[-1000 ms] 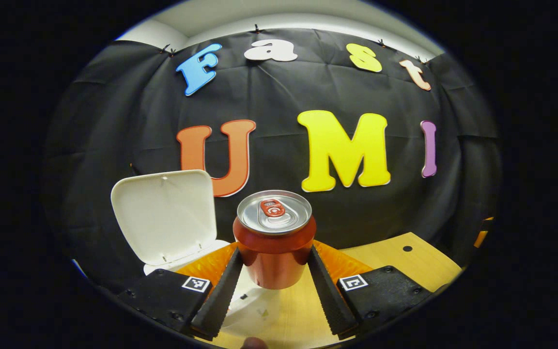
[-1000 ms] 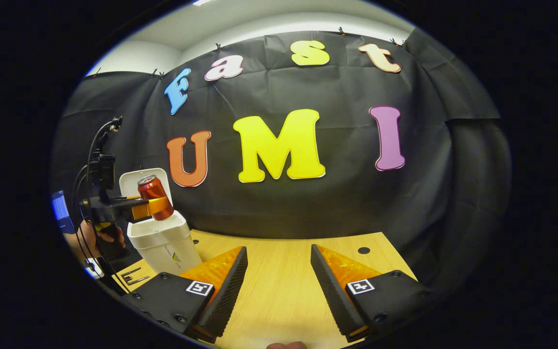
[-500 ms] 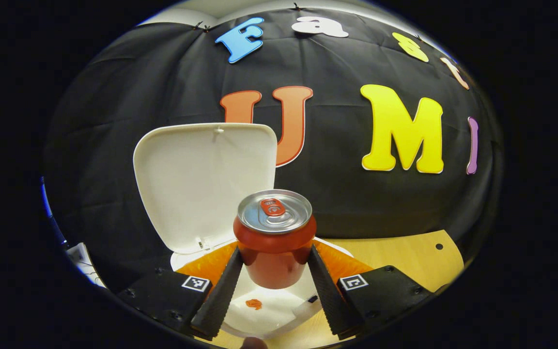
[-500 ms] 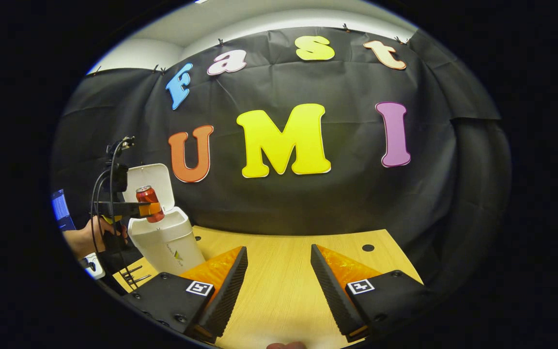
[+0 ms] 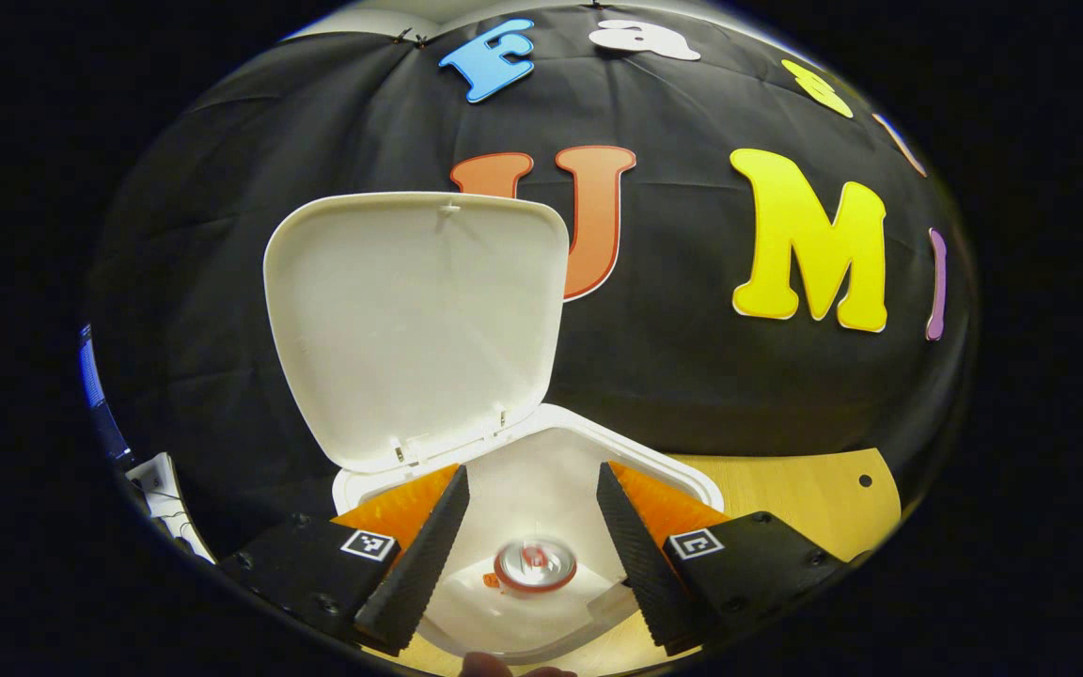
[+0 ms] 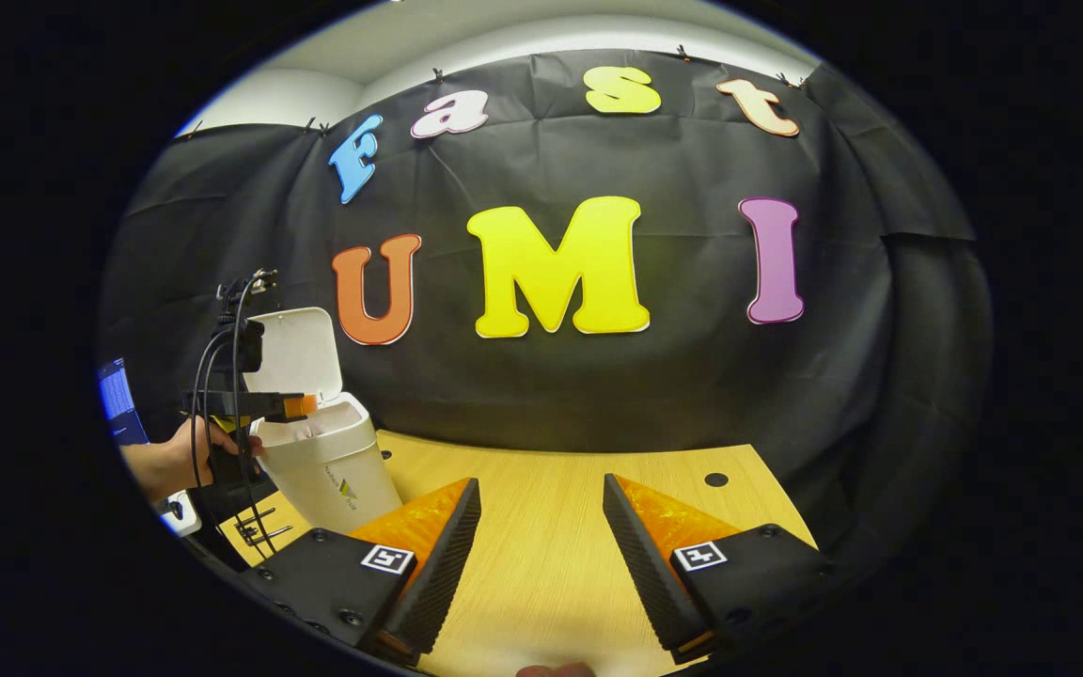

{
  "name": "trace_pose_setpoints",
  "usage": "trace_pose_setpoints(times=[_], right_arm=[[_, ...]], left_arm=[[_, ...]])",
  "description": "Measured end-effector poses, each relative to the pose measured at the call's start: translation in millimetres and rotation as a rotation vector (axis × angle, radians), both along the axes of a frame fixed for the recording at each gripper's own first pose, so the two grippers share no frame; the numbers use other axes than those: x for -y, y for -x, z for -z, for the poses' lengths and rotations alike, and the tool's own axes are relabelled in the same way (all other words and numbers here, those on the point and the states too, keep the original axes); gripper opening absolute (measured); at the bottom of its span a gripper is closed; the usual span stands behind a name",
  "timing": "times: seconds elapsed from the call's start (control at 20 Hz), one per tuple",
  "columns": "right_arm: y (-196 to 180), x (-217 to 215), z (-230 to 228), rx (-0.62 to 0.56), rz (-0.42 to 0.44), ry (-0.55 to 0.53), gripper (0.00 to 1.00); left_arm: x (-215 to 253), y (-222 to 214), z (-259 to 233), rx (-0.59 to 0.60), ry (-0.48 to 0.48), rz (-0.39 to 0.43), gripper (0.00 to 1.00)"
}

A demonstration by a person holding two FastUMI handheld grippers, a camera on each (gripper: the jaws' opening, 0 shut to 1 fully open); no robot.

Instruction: Press the lid of the desktop garbage bin to open it, pick up the crumpled paper on the desktop and throw it into the bin, then pick up the pop can on the desktop and drop it into the bin, and finally close the garbage bin lid.

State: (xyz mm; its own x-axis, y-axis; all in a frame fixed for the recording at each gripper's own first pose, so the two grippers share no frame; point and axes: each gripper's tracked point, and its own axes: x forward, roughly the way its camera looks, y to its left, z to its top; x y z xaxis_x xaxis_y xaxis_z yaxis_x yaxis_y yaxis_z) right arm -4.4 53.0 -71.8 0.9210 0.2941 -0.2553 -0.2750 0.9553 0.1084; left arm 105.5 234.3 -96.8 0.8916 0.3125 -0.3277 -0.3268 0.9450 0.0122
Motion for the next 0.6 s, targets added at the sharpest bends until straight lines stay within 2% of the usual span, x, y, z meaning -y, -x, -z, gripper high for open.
trace_pose_setpoints(times=[0.1,0.25,0.45,0.6], right_arm=[[1.0,-2.2,1.7,-0.005,-0.006,-0.002,0.85],[1.8,-5.8,5.3,-0.014,-0.021,0.003,0.84],[-1.3,-5.8,-2.1,0.005,-0.033,0.002,0.84],[-1.3,-3.2,-6.1,0.012,-0.037,0.001,0.84]], left_arm=[[3.0,1.6,-7.0,0.017,-0.009,0.005,0.9],[8.4,10.0,-31.1,0.04,-0.071,-0.037,0.9],[26.8,10.2,-72.5,0.131,-0.099,-0.048,0.92],[25.4,5.4,-100.8,0.175,-0.094,-0.09,0.92]])
